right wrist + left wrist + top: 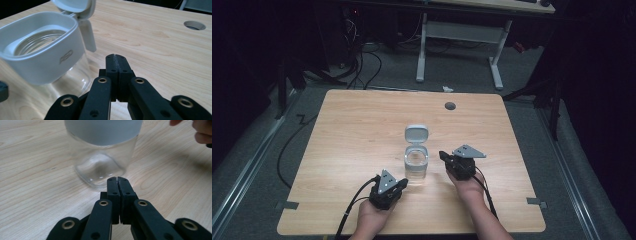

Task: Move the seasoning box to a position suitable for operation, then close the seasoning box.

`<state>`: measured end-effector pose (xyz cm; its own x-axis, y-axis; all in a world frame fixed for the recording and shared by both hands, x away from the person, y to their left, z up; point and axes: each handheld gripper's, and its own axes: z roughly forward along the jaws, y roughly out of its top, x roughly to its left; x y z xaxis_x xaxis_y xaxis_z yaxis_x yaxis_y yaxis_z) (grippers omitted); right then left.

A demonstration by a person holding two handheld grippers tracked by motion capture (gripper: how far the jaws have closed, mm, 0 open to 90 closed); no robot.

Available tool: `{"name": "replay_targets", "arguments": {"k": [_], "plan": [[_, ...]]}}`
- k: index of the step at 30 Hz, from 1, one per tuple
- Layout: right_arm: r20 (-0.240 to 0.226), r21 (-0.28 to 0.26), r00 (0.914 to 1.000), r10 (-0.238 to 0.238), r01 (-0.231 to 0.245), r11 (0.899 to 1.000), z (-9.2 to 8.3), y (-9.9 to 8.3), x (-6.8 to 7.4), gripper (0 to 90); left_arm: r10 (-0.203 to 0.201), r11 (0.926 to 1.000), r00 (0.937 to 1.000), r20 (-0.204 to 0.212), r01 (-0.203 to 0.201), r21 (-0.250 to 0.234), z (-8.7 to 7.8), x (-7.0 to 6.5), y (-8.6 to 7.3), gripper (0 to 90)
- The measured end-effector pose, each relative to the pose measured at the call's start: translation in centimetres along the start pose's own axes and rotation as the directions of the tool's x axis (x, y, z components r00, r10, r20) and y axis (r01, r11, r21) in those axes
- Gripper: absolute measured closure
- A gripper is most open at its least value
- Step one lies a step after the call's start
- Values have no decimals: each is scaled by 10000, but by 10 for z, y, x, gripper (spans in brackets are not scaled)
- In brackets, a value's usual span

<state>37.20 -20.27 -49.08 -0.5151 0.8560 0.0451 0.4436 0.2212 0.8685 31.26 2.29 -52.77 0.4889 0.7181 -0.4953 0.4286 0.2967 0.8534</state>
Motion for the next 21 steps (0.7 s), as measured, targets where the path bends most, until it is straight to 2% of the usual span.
{"name": "replay_targets", "arguments": {"k": [8, 12, 18, 19, 21], "plan": [[20, -158, 10000, 53, -52, 9999, 10, 15, -7, 899, -27, 10000, 10000, -2, 27, 67, 3, -3, -2, 886], [80, -193, 9998, 176, -174, 9997, 18, 26, -12, 899, -307, 9995, 9995, -77, 307, -18, 7, -3, 2, 888], [47, -520, 9998, 206, -203, 9984, 31, 57, -13, 899, -369, 9993, 9993, 3, 369, -37, 14, -9, 8, 899], [47, -520, 9998, 206, -203, 9984, 31, 57, -13, 899, -385, 9993, 9993, 6, 385, -43, 14, -9, 9, 899], [-59, -675, 10000, 12, -16, 9977, 36, 68, -8, 899, -340, 9994, 9994, -37, 340, -74, 18, -9, 9, 900]]}}
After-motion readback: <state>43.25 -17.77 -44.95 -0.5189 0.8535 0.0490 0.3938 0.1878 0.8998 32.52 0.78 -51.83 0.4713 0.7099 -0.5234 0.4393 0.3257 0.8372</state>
